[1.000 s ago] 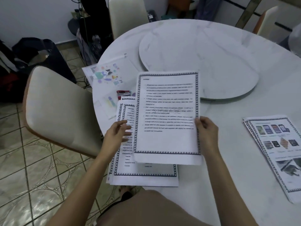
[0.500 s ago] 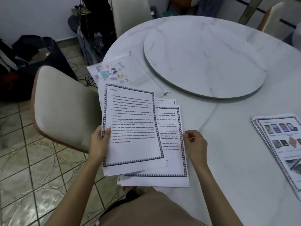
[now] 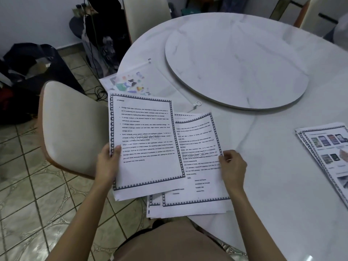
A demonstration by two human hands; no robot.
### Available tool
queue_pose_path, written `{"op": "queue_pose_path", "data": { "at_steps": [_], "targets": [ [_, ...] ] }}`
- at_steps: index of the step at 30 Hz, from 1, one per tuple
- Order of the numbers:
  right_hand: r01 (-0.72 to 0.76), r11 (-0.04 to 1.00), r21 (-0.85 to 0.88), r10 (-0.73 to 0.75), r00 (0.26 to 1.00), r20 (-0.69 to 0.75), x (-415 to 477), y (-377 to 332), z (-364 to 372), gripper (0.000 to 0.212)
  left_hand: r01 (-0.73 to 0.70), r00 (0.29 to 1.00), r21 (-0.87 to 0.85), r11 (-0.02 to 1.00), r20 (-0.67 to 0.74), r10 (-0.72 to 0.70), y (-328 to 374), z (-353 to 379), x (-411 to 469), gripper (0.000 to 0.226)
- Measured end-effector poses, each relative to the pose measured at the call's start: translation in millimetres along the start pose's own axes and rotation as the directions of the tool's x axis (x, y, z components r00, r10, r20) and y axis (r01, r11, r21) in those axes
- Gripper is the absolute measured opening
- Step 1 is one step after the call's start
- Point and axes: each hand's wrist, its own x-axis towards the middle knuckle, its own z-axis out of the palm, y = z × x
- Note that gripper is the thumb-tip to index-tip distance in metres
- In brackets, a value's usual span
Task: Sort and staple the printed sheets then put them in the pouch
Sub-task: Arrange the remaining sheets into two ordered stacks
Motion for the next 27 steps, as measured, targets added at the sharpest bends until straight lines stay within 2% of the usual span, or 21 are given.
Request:
{"op": "queue_pose_path", "data": {
  "at_steps": [3,10,15,21,27],
  "targets": [
    [-0.015,0.997,0.073,0.021,0.997,-0.081,18.1,3.0,-19.5,0.016,-0.001,1.0,-0.007,1.0,0.017,0.001,1.2,-2.3,6.5,0.029],
    [-0.11,0.994,0.002,0.108,0.969,-0.221,58.6,39.9,-70.7,0.022,-0.037,0.999,0.012,0.999,0.013,0.037,9.3,-1.7,16.9,0.029],
    [-0.174,0.984,-0.042,0.158,0.956,-0.247,71.1,70.5,-92.9,0.024,-0.041,0.999,0.043,0.998,0.011,0.041,7.5,0.5,17.4,0.03],
    [-0.177,0.98,-0.096,0.149,0.959,-0.242,79.5,91.0,-105.7,0.023,-0.03,1.0,0.07,0.997,-0.003,0.03,-0.5,1.8,6.9,0.032],
    [-0.174,0.983,-0.055,0.151,0.945,-0.29,86.4,92.1,-106.4,0.027,-0.024,0.999,0.069,0.997,-0.046,0.027,-3.9,2.3,1.4,0.031]
  ]
}}
